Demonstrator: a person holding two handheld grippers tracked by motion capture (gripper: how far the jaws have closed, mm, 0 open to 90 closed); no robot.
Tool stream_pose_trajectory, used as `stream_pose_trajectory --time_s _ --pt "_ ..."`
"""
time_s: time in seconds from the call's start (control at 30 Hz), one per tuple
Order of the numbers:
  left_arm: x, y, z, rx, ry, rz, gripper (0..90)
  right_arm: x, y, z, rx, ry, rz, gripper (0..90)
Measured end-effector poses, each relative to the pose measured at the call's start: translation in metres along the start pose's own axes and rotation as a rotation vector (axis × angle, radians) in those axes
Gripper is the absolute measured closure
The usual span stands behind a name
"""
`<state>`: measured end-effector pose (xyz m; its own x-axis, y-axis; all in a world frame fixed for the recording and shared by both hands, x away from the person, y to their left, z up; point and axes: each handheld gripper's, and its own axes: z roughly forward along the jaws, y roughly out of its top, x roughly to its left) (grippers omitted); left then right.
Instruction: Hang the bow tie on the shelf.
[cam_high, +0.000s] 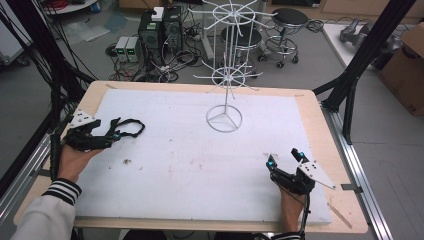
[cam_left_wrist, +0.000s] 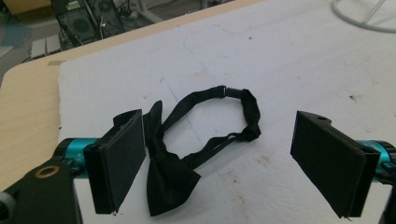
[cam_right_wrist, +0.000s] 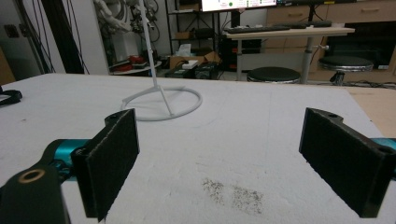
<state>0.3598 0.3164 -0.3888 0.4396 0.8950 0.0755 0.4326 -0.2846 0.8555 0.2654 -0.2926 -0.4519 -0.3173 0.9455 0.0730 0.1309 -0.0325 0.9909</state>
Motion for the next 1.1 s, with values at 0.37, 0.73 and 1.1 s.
stream_pose_trajectory --time_s 0.37,0.73,1.1 --pt "0.01 -0.006 0.025 0.164 0.012 -0.014 20.3 0.001 0.0 0.0 0.004 -0.002 0.002 11.1" --pt "0.012 -0.014 0.042 0.286 0.082 0.006 23.2 0.0 0.0 0.0 0.005 -0.003 0.002 11.1" --pt "0.015 -0.018 0.05 0.327 0.101 0.018 30.2 0.0 0.0 0.0 0.013 -0.003 0.011 11.1"
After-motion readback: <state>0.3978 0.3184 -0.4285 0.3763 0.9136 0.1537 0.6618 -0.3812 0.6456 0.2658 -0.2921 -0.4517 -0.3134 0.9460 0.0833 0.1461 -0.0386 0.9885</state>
